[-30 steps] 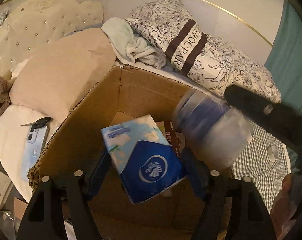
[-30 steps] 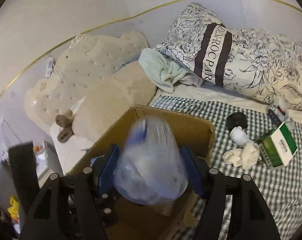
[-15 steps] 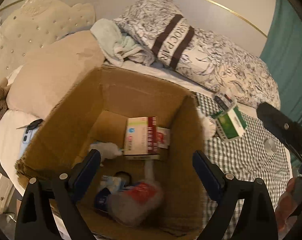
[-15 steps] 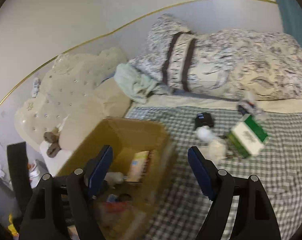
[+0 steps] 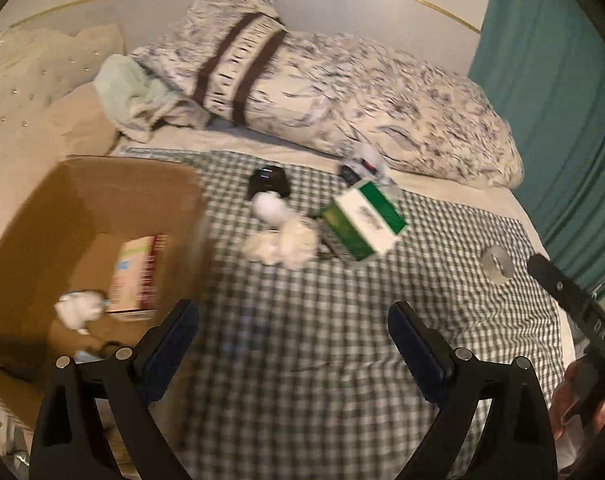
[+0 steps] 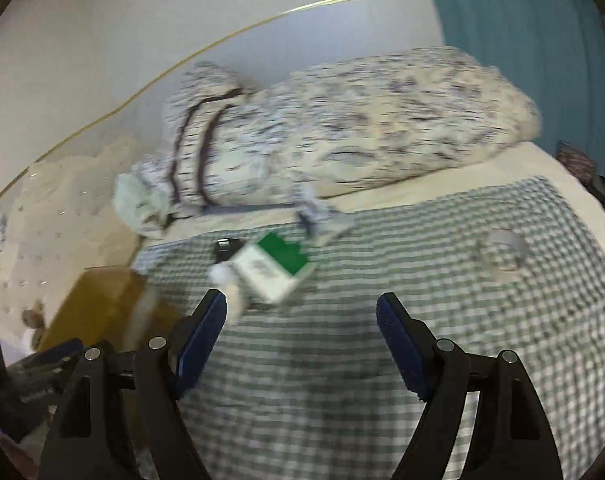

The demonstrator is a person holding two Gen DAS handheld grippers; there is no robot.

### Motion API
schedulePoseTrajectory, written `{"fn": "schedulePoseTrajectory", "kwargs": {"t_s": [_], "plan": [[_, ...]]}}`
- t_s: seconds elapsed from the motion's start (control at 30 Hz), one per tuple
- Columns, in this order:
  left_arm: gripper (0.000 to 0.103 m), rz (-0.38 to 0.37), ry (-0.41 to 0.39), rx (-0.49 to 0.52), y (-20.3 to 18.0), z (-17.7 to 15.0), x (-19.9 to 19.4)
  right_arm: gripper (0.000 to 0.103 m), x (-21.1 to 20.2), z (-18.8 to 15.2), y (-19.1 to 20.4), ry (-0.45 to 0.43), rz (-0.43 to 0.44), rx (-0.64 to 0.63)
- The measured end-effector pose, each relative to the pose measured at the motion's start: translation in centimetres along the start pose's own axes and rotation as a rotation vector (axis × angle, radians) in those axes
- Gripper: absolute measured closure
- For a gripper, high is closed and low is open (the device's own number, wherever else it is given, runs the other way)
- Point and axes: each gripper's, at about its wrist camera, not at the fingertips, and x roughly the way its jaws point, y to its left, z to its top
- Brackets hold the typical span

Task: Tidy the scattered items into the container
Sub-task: 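Grasp the green medicine box with the left gripper while the right gripper grasps the tape roll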

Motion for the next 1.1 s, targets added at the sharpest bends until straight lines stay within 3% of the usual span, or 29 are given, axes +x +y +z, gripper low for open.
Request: {"fn": "schedulePoseTrajectory", "kwargs": {"t_s": [0.33, 0.53, 0.63, 0.8, 0.97, 1.1], "plan": [[0.005, 0.051, 0.107, -0.246, -6.8, 2.1, 9.0, 0.025, 1.2, -0.6, -9.8, 0.012, -0.142, 0.095], [0.005, 0.142, 0.176, -0.445, -7.9, 3.4, 15.2, 0.025, 2.4, -0.9, -13.8, 0.046, -0.178, 0.136], [0.005, 0.181, 0.143, -0.495, -7.9, 4.4, 16.8, 0.025, 2.8, -0.8, -15.2, 0.047, -0.194, 0.146], [0.005, 0.244, 0.133, -0.489, -8.4, 5.9, 18.7, 0.025, 3.9, -0.8, -16.9, 0.059, -0.207, 0.183], [0.000, 0.303, 0.051, -0.424, -9.1, 7.3, 19.8, 0.025, 5.0, -0.9, -17.6, 0.068, -0.222, 0.187], [0.000, 0.298, 0.047, -0.408, -8.8, 7.2, 19.9, 0.025, 6.2, -1.1, -18.2, 0.079, -0.238, 0.191]]}}
